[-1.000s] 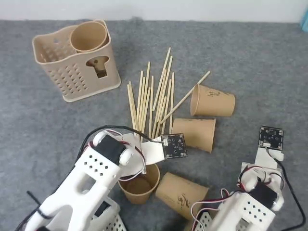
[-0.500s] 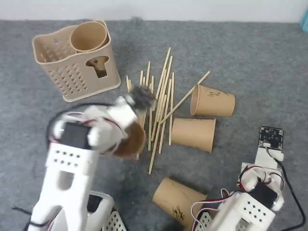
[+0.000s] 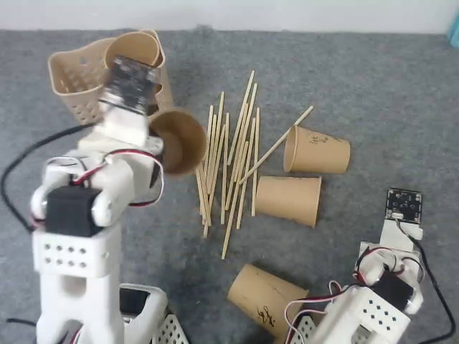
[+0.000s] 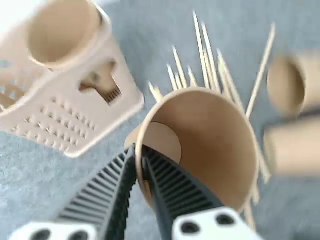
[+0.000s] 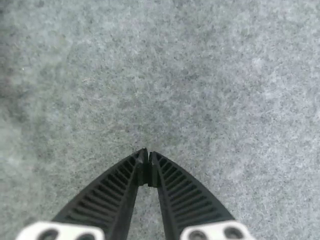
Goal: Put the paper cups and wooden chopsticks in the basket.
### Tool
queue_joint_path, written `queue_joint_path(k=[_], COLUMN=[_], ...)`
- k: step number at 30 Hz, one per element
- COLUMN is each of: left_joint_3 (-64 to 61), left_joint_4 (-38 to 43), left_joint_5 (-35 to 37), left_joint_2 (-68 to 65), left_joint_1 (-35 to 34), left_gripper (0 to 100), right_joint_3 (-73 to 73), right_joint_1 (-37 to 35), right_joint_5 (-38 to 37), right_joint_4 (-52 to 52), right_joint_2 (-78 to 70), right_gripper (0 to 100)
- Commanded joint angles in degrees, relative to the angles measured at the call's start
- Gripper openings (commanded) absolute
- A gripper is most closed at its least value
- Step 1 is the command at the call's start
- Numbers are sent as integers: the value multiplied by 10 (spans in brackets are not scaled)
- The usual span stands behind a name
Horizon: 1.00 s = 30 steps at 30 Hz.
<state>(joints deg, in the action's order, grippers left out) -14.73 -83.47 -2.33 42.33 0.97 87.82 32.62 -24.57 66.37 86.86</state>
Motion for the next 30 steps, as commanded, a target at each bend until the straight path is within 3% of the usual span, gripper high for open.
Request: queue_joint_path(k=[1,6,12,18,30], left_joint_3=[72,125,145,157,394], left_joint_4=[32,78,154,225,223], left_joint_5=[85,199,299,336,340], left_joint_2=[4,4,-1,-80,-336], left_joint_1=[-1,-8,-73,-131,-135], left_gripper=[13,13,13,13,13], right_joint_3=[-6,-6,-6,-6,-6], right_joint_1=[-6,-6,-6,-6,-7], right_joint_5=[-11,-11,-11,-11,-11], right_joint_4=[0,0,0,0,0], right_joint_2=[9,9,9,9,9], right_gripper=[9,8,8,9,9])
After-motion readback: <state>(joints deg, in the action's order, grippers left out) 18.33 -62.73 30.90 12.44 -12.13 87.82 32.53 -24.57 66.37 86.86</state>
